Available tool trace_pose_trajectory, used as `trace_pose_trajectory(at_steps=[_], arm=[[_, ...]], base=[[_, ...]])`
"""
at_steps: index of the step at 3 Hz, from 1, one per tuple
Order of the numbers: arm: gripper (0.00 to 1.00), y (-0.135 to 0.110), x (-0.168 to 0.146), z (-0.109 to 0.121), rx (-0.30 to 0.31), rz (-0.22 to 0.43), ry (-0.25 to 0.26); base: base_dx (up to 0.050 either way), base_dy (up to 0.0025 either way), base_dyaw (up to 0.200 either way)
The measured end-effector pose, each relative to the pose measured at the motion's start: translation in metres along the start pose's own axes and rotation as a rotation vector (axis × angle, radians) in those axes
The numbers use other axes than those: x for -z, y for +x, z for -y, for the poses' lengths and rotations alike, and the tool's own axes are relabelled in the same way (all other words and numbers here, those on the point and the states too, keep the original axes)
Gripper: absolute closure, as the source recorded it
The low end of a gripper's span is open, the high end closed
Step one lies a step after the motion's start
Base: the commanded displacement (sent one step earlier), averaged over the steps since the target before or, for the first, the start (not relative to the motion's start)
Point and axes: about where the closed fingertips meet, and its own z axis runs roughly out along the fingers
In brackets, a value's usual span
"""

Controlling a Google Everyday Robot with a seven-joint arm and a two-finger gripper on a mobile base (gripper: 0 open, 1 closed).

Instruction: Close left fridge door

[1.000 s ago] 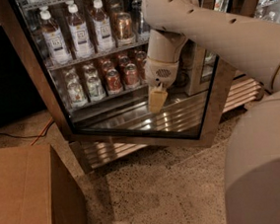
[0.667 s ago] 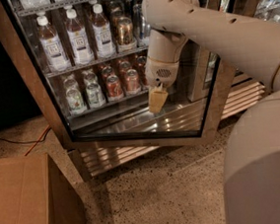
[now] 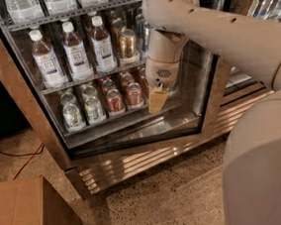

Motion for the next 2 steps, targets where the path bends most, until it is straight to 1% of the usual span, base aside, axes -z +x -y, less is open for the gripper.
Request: trace_pose_trajectory(at_steps=[2], arm=[[1.0, 0.0, 0.0, 0.0, 0.0, 0.0, 0.0]], base=[[0.048, 0.0, 0.0]])
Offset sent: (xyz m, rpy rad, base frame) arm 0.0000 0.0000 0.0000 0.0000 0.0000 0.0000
